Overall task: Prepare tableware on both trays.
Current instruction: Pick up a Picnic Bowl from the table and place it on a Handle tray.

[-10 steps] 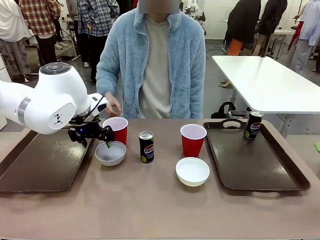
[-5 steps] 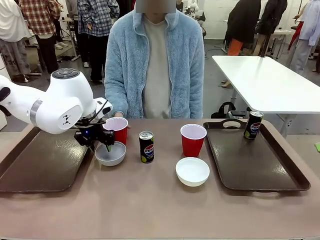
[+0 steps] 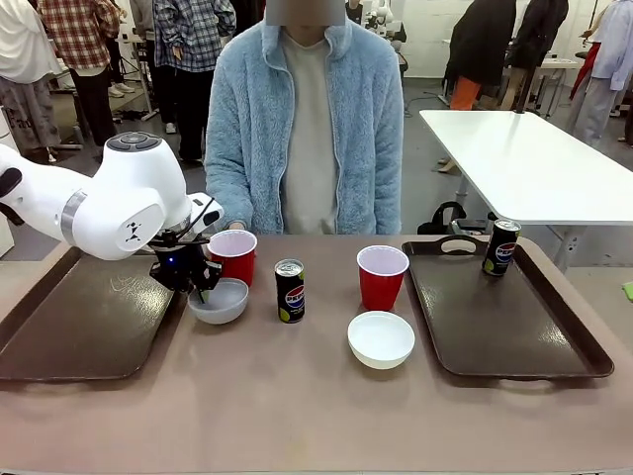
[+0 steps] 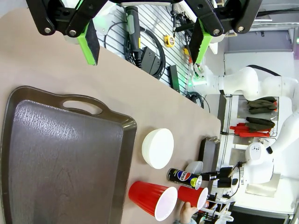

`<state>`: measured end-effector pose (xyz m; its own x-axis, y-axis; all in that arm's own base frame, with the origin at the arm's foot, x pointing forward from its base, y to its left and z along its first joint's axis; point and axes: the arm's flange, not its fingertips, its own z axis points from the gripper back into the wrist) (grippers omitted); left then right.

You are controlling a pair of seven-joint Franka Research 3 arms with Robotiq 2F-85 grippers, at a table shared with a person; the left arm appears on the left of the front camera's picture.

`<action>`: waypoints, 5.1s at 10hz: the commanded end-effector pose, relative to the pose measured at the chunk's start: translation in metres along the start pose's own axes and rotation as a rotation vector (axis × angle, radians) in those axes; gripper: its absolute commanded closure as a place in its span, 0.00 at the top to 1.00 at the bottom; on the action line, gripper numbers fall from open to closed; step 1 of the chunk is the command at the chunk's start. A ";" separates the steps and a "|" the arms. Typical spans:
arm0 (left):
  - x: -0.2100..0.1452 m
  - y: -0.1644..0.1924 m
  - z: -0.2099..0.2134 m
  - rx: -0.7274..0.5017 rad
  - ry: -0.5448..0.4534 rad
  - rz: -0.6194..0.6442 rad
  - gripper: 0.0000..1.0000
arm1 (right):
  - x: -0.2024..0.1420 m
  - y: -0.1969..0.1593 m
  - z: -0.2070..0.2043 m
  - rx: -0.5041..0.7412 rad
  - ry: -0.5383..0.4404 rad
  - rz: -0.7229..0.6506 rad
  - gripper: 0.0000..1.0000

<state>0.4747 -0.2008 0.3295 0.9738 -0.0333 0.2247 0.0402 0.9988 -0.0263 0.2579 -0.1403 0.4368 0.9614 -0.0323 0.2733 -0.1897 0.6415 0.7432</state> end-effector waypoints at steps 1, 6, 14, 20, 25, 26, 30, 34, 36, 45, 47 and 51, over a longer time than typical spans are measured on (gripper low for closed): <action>0.000 -0.004 0.005 0.018 0.016 0.019 0.00 | 0.002 -0.001 0.000 0.027 -0.011 0.016 1.00; -0.023 0.004 0.033 -0.031 0.047 -0.067 0.00 | 0.002 -0.001 0.000 0.027 -0.011 0.016 1.00; -0.061 0.120 0.168 -0.060 0.001 -0.090 0.00 | 0.002 -0.001 0.000 0.027 -0.011 0.016 1.00; -0.088 0.173 0.171 0.041 0.169 -0.388 0.00 | 0.002 -0.001 0.000 0.027 -0.011 0.016 1.00; -0.081 0.179 0.168 0.030 0.149 -0.317 0.00 | 0.002 -0.001 0.000 0.027 -0.011 0.016 1.00; -0.079 0.177 0.167 0.030 0.145 -0.310 0.00 | 0.002 -0.001 0.000 0.027 -0.011 0.016 1.00; -0.077 0.168 0.131 -0.023 0.038 -0.245 0.00 | 0.002 -0.001 0.000 0.027 -0.011 0.016 1.00; -0.089 0.193 0.097 -0.082 -0.038 -0.109 0.00 | 0.002 -0.001 0.000 0.027 -0.011 0.016 1.00; -0.071 0.187 0.113 -0.058 -0.004 -0.152 0.00 | 0.002 -0.001 0.000 0.027 -0.011 0.016 1.00; -0.072 0.183 0.082 -0.088 0.004 -0.180 0.04 | 0.002 -0.001 0.000 0.027 -0.011 0.016 1.00; -0.079 0.180 0.061 -0.046 0.021 -0.207 0.04 | 0.002 -0.001 0.000 0.027 -0.011 0.016 1.00; -0.083 0.180 0.046 -0.031 0.018 -0.215 0.04 | 0.002 -0.001 0.000 0.027 -0.011 0.016 1.00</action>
<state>0.4090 -0.0188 0.3633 0.9546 -0.2257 0.1946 0.2376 0.9706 -0.0397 0.2579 -0.1398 0.4366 0.9621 -0.0301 0.2712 -0.1894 0.6420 0.7429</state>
